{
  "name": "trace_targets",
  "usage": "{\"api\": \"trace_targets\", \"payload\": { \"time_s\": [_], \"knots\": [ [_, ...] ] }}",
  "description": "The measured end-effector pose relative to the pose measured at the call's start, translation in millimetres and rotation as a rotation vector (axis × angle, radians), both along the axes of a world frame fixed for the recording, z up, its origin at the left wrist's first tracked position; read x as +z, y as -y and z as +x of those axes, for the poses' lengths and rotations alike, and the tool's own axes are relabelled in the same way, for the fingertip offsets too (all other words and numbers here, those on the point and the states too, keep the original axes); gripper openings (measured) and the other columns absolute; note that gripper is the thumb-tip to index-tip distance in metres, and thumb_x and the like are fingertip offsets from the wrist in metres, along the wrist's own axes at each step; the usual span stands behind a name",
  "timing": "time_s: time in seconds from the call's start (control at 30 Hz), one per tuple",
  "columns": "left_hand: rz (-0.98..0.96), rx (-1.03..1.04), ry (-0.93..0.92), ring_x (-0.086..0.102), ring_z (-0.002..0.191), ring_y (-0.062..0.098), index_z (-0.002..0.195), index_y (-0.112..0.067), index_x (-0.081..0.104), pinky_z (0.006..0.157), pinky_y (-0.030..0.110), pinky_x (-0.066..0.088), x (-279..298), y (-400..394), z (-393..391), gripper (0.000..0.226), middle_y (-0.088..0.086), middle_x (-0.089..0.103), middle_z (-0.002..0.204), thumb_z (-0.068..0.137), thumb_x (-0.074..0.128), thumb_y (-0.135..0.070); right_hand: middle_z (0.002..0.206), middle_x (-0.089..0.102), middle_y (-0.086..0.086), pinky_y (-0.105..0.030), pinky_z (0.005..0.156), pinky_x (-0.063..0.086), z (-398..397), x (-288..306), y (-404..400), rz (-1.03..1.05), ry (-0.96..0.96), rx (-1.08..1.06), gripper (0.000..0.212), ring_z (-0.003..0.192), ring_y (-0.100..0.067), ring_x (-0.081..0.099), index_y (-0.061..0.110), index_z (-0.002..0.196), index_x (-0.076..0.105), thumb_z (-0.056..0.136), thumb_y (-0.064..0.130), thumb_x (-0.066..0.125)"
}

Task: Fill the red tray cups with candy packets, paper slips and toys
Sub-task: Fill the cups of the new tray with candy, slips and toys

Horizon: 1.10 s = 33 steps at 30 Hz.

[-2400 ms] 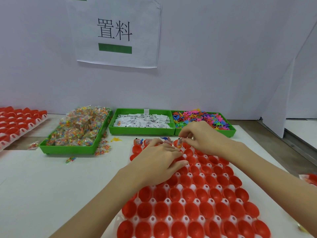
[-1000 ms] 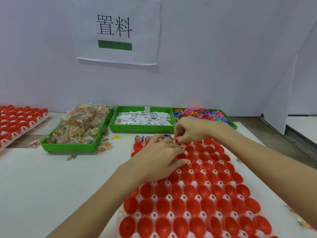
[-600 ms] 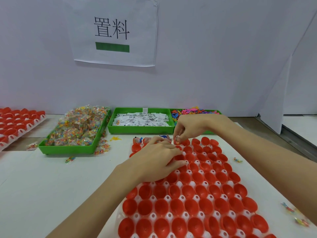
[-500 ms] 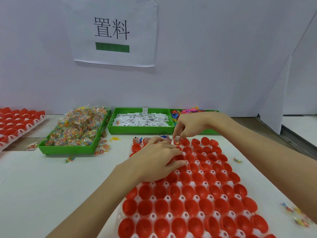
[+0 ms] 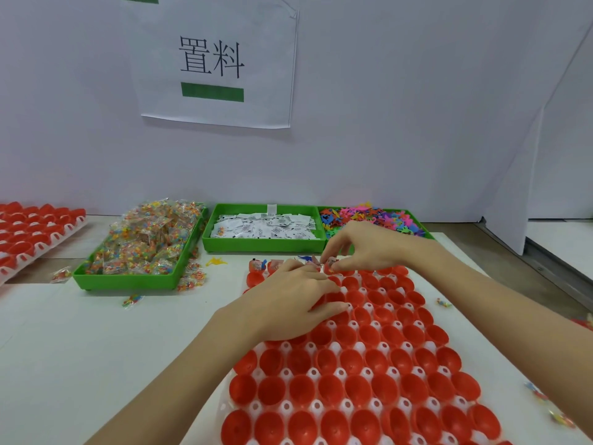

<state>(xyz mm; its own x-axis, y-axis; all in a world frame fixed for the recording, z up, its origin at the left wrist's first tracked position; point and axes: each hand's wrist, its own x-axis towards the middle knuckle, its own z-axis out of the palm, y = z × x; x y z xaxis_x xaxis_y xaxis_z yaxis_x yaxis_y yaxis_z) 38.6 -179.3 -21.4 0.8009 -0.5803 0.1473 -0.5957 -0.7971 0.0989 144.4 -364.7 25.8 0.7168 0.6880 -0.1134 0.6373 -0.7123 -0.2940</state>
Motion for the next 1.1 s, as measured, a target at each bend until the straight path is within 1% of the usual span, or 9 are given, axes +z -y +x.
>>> {"api": "trace_targets", "payload": {
  "time_s": [0.17, 0.33, 0.43, 0.5, 0.6, 0.73, 0.87, 1.0, 1.1],
  "knots": [
    [-0.004, 0.002, 0.0, 0.039, 0.142, 0.007, 0.144, -0.03, 0.056, 0.115, 0.026, 0.01, 0, 0, 2, 0.051, -0.011, 0.057, 0.146, 0.106, 0.033, -0.056, 0.111, 0.074, 0.007, -0.015, 0.079, 0.045, 0, -7, -6, -0.011, 0.015, -0.025, 0.021, 0.096, -0.003, 0.062, 0.025, 0.113, 0.077, 0.093, 0.028, 0.07],
    [-0.005, -0.007, -0.019, 0.039, 0.142, 0.007, 0.142, -0.03, 0.057, 0.115, 0.03, 0.015, 2, -1, 2, 0.049, -0.012, 0.057, 0.146, 0.106, 0.034, -0.056, 0.118, 0.073, 0.007, -0.022, 0.088, 0.052, 4, -4, -8, -0.031, -0.048, -0.008, 0.028, 0.096, 0.001, 0.063, 0.028, 0.123, 0.073, 0.096, 0.03, 0.068],
    [-0.056, -0.022, -0.044, 0.046, 0.137, 0.007, 0.137, -0.03, 0.061, 0.117, 0.032, 0.026, 8, -5, 2, 0.046, -0.011, 0.062, 0.14, 0.106, 0.037, -0.054, 0.112, 0.076, 0.011, -0.024, 0.093, 0.055, 4, 5, -2, 0.047, -0.153, -0.011, 0.027, 0.1, 0.001, 0.069, 0.031, 0.122, 0.073, 0.096, 0.03, 0.069],
    [-0.15, -0.027, -0.078, 0.055, 0.126, 0.007, 0.134, -0.029, 0.065, 0.11, 0.032, 0.038, 16, -9, 1, 0.045, -0.01, 0.067, 0.132, 0.106, 0.04, -0.053, 0.11, 0.075, 0.014, -0.022, 0.095, 0.053, 4, 11, 5, 0.126, -0.176, -0.052, 0.026, 0.101, 0.006, 0.068, 0.034, 0.121, 0.073, 0.096, 0.027, 0.067],
    [-0.312, 0.018, -0.071, 0.063, 0.104, 0.004, 0.123, -0.025, 0.073, 0.095, 0.028, 0.048, 32, -22, -1, 0.042, -0.011, 0.074, 0.115, 0.105, 0.044, -0.05, 0.109, 0.072, 0.019, -0.016, 0.09, 0.046, -1, 17, 20, 0.234, -0.036, -0.136, 0.027, 0.097, 0.017, 0.062, 0.036, 0.116, 0.074, 0.096, 0.022, 0.063],
    [-0.443, 0.247, 0.033, 0.065, 0.083, -0.001, 0.11, -0.02, 0.076, 0.079, 0.026, 0.052, 48, -63, 7, 0.026, -0.015, 0.073, 0.095, 0.105, 0.054, -0.033, 0.103, 0.077, 0.012, -0.013, 0.087, 0.05, -25, 15, 45, 0.494, -0.07, -0.228, 0.023, 0.1, 0.005, 0.068, 0.027, 0.113, 0.077, 0.099, 0.015, 0.063],
    [-0.248, 0.658, 0.148, 0.067, 0.094, 0.034, 0.102, -0.008, 0.075, 0.083, 0.043, 0.053, 39, -137, 18, 0.018, 0.011, 0.075, 0.102, 0.096, 0.059, -0.003, 0.097, 0.079, 0.009, -0.006, 0.073, 0.047, -60, -2, 76, 0.68, -0.058, -0.303, 0.027, 0.089, 0.004, 0.07, 0.026, 0.11, 0.077, 0.101, 0.007, 0.059],
    [-0.015, 0.868, 0.021, 0.057, 0.118, 0.038, 0.122, -0.011, 0.069, 0.094, 0.04, 0.047, 21, -188, 14, 0.029, 0.017, 0.063, 0.125, 0.094, 0.06, -0.007, 0.092, 0.079, -0.001, -0.012, 0.058, 0.045, -83, -25, 96, 0.881, -0.106, -0.401, 0.031, 0.067, 0.001, 0.061, 0.022, 0.106, 0.079, 0.101, 0.001, 0.056],
    [0.019, 0.846, 0.005, 0.058, 0.116, 0.038, 0.12, -0.012, 0.07, 0.093, 0.039, 0.046, 14, -199, 10, 0.026, 0.016, 0.066, 0.121, 0.094, 0.068, -0.015, 0.088, 0.078, -0.004, -0.017, 0.057, 0.044, -87, -35, 99, 0.93, -0.09, -0.47, 0.035, 0.069, -0.005, 0.061, 0.022, 0.101, 0.08, 0.101, -0.002, 0.054]
  ]
}}
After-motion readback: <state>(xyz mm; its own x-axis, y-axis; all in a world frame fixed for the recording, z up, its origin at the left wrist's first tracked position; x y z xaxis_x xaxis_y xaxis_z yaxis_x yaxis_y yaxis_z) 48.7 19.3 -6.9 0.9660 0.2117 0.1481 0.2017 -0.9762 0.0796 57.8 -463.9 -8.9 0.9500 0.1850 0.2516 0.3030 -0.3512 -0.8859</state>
